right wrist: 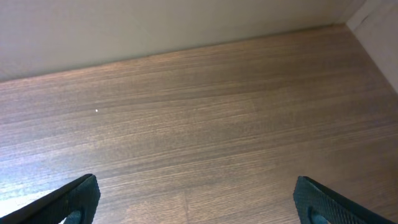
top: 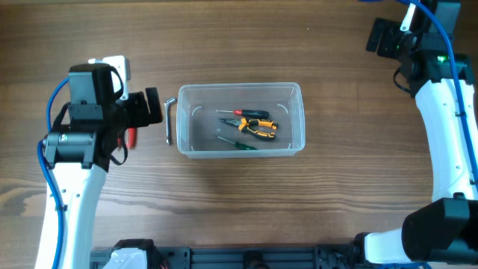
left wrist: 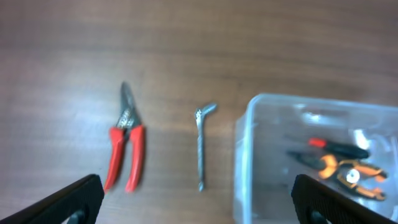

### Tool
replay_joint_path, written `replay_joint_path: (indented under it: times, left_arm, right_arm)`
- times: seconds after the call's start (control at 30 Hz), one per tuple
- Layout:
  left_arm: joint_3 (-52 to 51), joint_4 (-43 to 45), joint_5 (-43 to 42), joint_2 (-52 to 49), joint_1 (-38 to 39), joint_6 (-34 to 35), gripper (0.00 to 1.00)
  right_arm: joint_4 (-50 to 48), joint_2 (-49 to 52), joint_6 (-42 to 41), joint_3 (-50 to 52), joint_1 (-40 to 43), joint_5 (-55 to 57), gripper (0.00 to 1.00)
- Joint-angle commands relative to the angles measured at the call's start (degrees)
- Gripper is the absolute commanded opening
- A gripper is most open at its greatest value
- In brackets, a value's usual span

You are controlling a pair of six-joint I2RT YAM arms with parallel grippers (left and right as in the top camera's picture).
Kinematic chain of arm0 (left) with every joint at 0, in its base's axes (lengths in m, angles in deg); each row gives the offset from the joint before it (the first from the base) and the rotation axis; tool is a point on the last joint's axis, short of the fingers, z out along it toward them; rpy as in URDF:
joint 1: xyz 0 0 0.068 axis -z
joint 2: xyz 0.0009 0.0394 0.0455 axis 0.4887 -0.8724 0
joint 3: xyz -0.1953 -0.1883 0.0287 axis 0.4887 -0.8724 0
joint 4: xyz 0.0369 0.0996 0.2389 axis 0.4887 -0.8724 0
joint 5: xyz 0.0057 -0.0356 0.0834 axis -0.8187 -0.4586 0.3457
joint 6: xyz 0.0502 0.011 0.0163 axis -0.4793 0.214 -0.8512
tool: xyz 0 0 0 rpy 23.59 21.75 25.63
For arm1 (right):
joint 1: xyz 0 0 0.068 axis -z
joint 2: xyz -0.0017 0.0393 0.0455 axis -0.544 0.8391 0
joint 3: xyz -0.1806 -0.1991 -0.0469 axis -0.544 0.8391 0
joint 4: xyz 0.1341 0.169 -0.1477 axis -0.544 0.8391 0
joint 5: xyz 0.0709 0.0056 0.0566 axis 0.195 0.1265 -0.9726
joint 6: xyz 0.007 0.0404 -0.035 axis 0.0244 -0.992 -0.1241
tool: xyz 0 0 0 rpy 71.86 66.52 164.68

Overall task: Pack container
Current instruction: 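Move the left gripper over the red-handled snips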

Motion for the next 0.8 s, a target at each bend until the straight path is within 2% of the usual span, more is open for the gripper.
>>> replay_joint_path:
  times: [0.0,0.17,0.4,0.77]
  left_arm:
    - [1.22,-2.58,1.36,-4.35,-4.22,1.64,1.0]
    - [1.22,-3.58,-2.12,-13.22,-8.02,1.16,1.0]
    - [1.22,-2.34,-2.1,-22.82,-9.33,-0.28,1.0]
    - [1.22,1.46,-2.08,-25.27,-9.44,-0.72,1.0]
  right_arm:
    - [-0.13,-0.31,0.17,-0.61,-0.04,-0.48,1.0]
    - [-0.13,-0.31,0.2,-0.61,-0.04,-0.48,1.0]
    - [-0.13,-0.31,0.22,-0.61,-0.04,-0.46,1.0]
    - [-0.13,-0.31,0.17,-0.61,-0.04,-0.48,1.0]
